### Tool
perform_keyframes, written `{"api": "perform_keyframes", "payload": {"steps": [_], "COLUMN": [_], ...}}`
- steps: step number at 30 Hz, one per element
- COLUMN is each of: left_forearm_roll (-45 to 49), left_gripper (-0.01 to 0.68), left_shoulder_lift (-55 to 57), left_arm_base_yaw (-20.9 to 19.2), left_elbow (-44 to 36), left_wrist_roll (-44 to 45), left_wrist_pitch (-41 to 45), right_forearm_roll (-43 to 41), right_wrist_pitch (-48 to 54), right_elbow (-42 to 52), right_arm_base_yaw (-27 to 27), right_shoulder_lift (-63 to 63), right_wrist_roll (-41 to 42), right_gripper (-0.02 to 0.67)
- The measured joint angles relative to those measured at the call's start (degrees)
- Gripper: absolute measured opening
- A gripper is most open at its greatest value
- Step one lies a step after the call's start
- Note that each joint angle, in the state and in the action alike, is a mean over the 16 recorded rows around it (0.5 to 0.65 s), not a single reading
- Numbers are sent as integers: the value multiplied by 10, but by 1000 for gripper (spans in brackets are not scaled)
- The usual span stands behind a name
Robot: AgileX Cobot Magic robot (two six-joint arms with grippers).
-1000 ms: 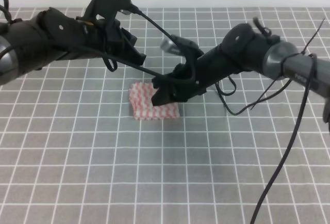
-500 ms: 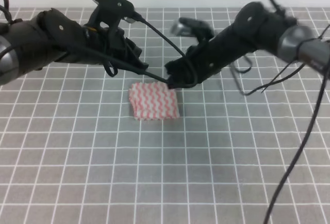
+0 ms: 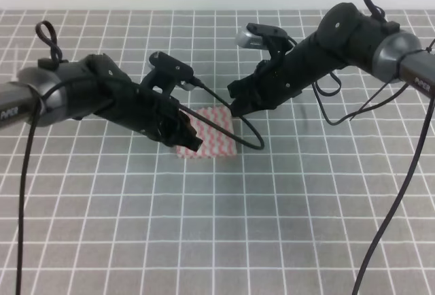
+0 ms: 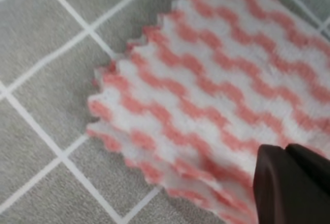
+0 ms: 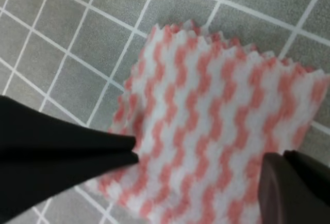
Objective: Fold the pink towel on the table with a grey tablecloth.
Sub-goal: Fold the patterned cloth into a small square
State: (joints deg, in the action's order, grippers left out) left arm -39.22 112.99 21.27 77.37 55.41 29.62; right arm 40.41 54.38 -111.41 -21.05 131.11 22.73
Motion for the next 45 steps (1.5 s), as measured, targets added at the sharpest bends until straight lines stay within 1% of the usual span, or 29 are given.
{"api": "perform_keyframes", "payload": {"steps": [14,22,29,37,42,45], "left_forearm_roll": [10,12,12,12,12,11], "left_gripper": [-2,-2,-2,-2,-3,-2], "left_shoulder_lift": [35,38,28,-29,-97,-151], "left_arm_base_yaw": [0,0,0,0,0,0], "left_elbow": [0,0,0,0,-5,-22], "left_wrist_roll": [2,4,16,25,17,8], "left_wrist_pitch": [5,4,-2,-23,-44,-67], "right_forearm_roll": [51,50,44,38,28,20], "right_wrist_pitch": [-12,-20,-27,-36,-46,-57], "right_elbow": [0,0,0,0,1,7], "right_arm_base_yaw": [-1,-1,-1,7,18,24], "right_shoulder_lift": [27,44,32,-22,-75,-113], "right_wrist_roll": [19,25,35,51,58,59], "right_gripper": [-16,-17,-17,-17,-17,-17]}}
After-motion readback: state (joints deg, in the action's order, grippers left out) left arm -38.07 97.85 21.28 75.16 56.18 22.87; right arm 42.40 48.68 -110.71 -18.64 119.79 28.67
